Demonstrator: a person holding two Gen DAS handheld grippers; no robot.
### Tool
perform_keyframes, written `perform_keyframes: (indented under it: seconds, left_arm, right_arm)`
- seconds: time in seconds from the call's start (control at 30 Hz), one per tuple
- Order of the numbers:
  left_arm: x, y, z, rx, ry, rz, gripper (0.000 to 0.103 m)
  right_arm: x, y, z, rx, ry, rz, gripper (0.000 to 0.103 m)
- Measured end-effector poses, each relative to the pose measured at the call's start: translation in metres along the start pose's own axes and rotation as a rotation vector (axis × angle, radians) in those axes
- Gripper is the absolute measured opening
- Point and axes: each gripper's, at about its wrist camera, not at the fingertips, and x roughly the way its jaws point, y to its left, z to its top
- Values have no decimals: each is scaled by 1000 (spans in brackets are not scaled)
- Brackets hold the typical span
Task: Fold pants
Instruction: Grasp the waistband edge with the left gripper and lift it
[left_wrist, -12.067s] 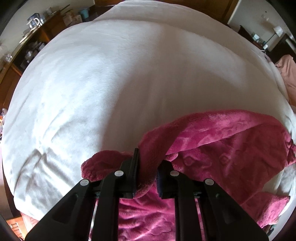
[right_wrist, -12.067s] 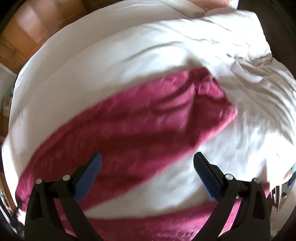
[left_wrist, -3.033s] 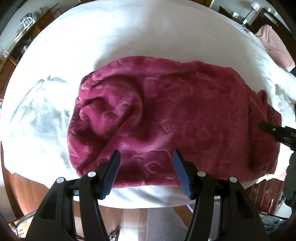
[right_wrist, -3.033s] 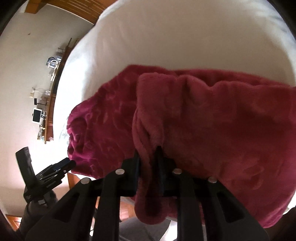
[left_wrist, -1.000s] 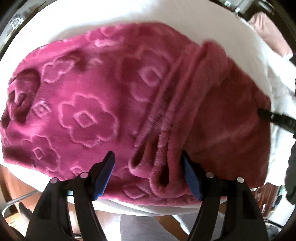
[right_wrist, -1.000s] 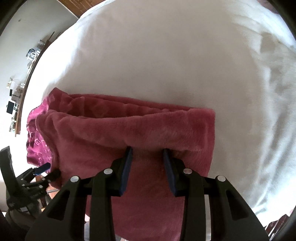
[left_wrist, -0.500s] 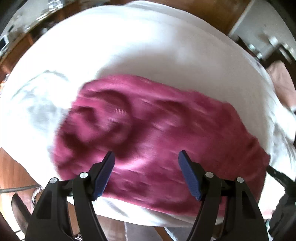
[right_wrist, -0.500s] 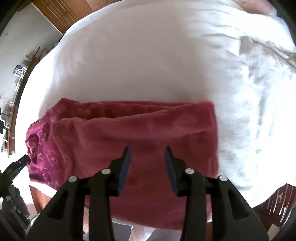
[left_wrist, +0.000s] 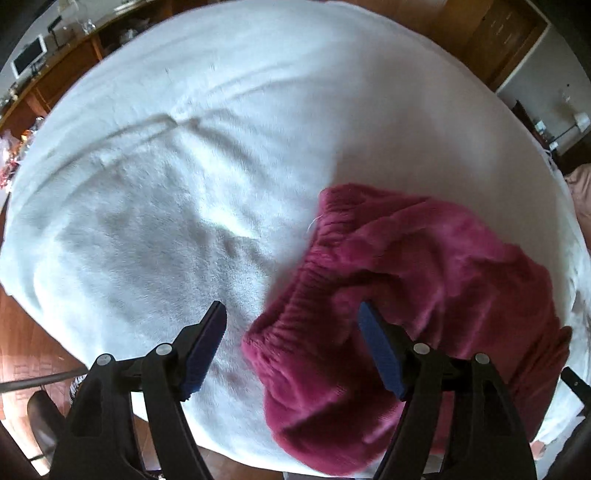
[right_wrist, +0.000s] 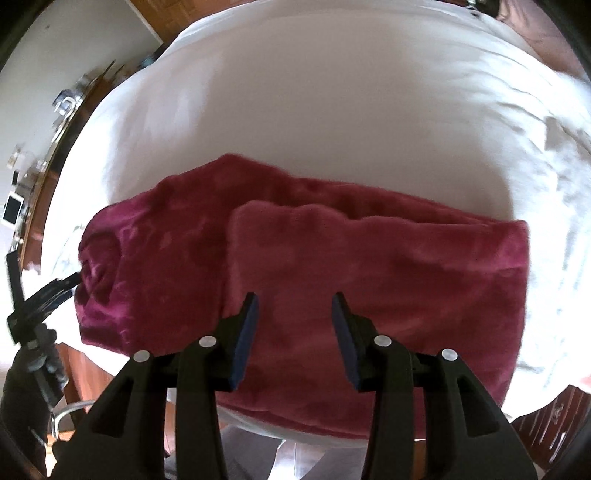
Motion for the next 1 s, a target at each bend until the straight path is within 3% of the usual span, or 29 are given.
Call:
perform_keyframes:
  seconds: [0.4,0.8,1.0]
  left_arm:
    - [54,7,3,33,95,-99,78]
    - [91,11,4,-44,169,-256,82]
    - [107,17,8,-8,180,-263,82]
  right_arm:
    - [10,30,-6,-62,51,-16,44]
    - [4,27,-11,-63,69,-45,44]
    - [10,31,-14,-71,92,-33,44]
